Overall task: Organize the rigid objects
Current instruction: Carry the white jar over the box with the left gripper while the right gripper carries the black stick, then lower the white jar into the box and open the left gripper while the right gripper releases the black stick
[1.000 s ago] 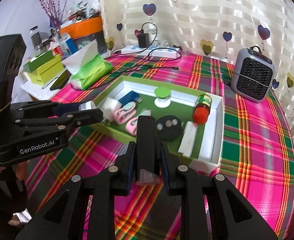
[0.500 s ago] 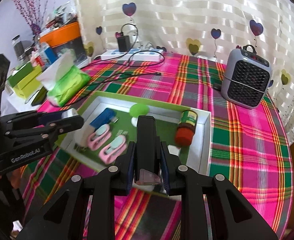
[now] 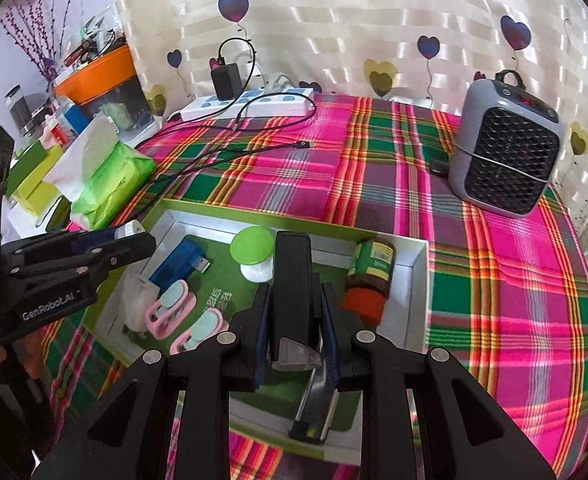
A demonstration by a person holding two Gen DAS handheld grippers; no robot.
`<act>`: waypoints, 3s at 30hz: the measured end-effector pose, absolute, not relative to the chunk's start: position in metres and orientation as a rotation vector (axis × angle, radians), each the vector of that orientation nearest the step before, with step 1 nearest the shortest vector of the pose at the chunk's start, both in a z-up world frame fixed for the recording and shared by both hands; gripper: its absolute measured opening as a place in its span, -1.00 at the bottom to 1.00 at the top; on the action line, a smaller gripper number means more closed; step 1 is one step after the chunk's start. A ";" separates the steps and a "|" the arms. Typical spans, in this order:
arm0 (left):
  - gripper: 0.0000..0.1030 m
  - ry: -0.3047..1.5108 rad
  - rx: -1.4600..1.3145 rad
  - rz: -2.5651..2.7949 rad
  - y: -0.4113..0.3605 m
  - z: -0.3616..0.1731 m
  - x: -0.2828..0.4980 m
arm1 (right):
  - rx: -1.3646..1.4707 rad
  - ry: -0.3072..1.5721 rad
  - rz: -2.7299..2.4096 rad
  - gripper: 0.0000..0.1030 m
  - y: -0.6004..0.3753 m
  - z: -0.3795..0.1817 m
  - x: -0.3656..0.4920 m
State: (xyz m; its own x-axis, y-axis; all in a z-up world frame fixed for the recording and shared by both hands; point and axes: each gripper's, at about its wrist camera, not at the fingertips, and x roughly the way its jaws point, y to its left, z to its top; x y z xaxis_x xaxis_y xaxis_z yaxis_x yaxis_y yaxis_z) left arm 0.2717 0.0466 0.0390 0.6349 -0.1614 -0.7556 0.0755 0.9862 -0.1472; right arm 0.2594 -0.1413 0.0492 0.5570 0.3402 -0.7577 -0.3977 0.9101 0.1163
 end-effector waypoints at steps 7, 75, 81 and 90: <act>-0.42 0.891 -0.106 -0.127 0.051 0.028 0.285 | -0.072 0.909 0.434 -0.53 -0.137 0.039 0.272; -0.37 0.859 -0.011 -0.102 0.026 0.035 0.267 | -0.069 0.898 0.401 -0.21 -0.129 0.032 0.271; -0.37 0.835 -0.034 -0.093 0.025 0.042 0.246 | -0.074 0.858 0.399 -0.20 -0.129 0.042 0.252; -0.37 0.816 -0.029 -0.074 0.021 0.050 0.213 | -0.051 0.826 0.375 -0.20 -0.134 0.049 0.226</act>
State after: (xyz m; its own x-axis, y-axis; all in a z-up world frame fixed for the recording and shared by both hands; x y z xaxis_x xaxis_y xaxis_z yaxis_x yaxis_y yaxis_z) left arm 0.2128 0.0206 0.0500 0.6829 -0.0770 -0.7264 0.0545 0.9970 -0.0544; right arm 0.2258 -0.1342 0.0494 0.6158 0.3063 -0.7260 -0.3455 0.9330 0.1006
